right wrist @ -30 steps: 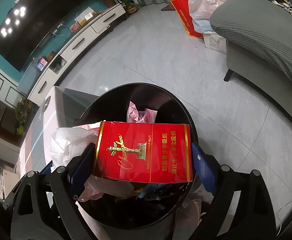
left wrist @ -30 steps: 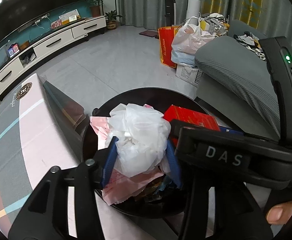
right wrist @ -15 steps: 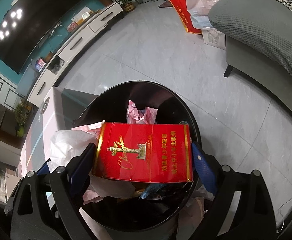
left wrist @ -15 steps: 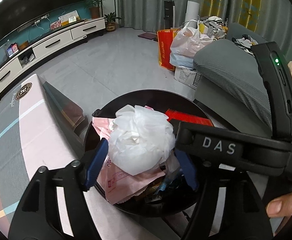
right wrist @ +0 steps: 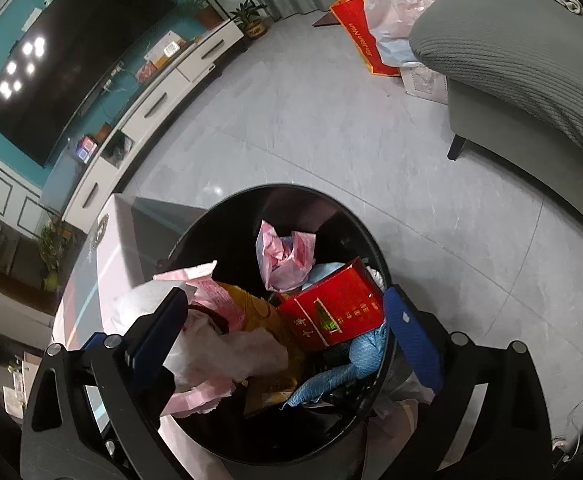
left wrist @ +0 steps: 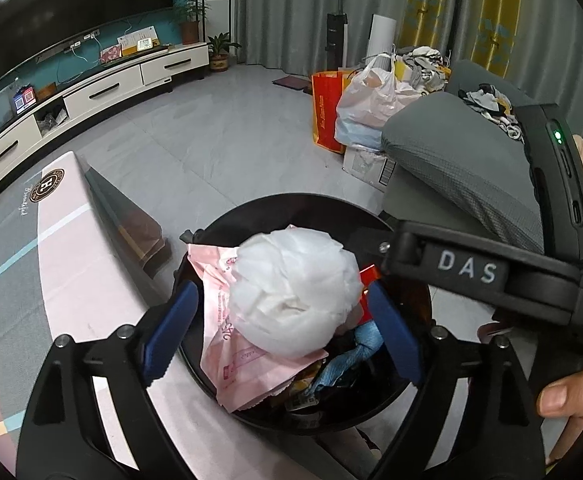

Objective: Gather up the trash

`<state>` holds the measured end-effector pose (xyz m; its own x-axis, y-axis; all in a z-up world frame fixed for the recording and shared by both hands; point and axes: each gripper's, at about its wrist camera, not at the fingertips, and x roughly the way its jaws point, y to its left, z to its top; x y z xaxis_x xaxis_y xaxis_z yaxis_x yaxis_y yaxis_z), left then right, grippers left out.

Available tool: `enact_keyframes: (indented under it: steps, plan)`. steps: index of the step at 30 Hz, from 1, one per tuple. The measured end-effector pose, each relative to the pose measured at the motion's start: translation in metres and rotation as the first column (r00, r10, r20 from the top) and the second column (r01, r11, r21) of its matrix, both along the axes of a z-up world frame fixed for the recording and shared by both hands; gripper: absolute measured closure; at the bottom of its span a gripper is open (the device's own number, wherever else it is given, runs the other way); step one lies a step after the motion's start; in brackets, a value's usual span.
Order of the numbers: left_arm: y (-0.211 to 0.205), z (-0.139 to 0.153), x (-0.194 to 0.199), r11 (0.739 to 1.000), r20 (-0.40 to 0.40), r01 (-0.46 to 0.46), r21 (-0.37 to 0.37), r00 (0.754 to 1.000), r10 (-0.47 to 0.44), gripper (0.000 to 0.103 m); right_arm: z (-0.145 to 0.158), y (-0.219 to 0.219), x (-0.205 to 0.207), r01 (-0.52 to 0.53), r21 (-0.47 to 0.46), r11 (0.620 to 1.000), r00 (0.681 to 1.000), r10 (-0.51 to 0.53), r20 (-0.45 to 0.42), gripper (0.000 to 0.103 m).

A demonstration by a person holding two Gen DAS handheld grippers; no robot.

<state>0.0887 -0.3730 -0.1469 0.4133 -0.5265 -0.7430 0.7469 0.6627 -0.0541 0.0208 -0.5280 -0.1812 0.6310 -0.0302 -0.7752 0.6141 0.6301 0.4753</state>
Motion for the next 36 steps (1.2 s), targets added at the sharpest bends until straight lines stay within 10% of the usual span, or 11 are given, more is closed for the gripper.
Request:
enact_keyframes:
  steps: [13, 36]
  plan:
    - [0.014, 0.009, -0.003, 0.999, -0.005, -0.036, -0.027, 0.999, 0.036, 0.011, 0.005, -0.005, -0.008, 0.012, -0.029, 1.000, 1.000, -0.011, 0.018, 0.007]
    - [0.132, 0.097, -0.073, 0.967, 0.046, -0.255, -0.017, 0.966, 0.256, 0.003, 0.086, 0.080, -0.098, -0.139, -0.366, 0.920, 0.990, 0.130, -0.050, 0.003]
